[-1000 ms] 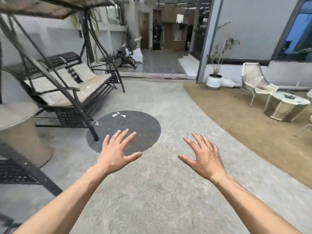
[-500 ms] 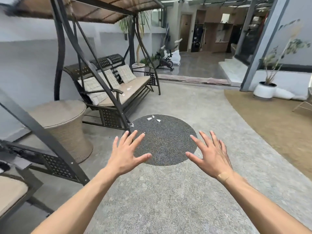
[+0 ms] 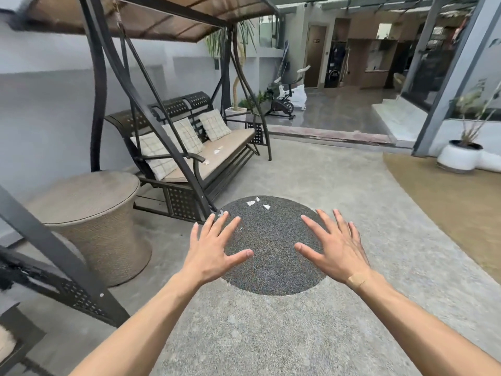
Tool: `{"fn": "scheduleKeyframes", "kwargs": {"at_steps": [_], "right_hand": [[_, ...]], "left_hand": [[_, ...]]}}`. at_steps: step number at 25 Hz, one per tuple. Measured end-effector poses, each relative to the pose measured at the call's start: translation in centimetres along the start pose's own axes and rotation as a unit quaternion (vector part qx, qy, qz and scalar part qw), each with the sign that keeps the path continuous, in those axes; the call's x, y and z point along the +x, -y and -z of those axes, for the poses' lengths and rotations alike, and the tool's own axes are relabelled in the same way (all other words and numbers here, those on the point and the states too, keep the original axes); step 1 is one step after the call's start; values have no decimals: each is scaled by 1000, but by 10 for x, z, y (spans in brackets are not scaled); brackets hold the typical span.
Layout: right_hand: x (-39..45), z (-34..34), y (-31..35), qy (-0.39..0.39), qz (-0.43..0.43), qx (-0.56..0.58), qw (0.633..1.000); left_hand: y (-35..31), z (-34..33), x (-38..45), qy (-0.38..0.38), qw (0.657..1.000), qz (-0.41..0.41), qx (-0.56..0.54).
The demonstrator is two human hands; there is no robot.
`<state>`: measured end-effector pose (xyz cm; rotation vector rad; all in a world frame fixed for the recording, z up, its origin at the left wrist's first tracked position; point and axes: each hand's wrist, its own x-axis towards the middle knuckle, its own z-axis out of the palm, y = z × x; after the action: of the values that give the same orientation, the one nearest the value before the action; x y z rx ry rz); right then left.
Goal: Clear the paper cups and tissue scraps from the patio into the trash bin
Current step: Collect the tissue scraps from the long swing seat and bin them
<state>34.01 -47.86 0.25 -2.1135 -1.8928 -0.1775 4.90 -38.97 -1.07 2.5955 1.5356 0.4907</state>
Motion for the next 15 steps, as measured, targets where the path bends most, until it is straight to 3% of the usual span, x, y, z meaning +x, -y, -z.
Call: {"fn": "scheduleKeyframes", "kwargs": {"at_steps": [7,15], "right_hand": [[140,-19,-61,31,39,19,999],[281,-65,-103,52,38,48,997]], "left_hand": [[-10,-17,139,-25,999,43,0],[24,-54,274,-30,997,69,3]]}}
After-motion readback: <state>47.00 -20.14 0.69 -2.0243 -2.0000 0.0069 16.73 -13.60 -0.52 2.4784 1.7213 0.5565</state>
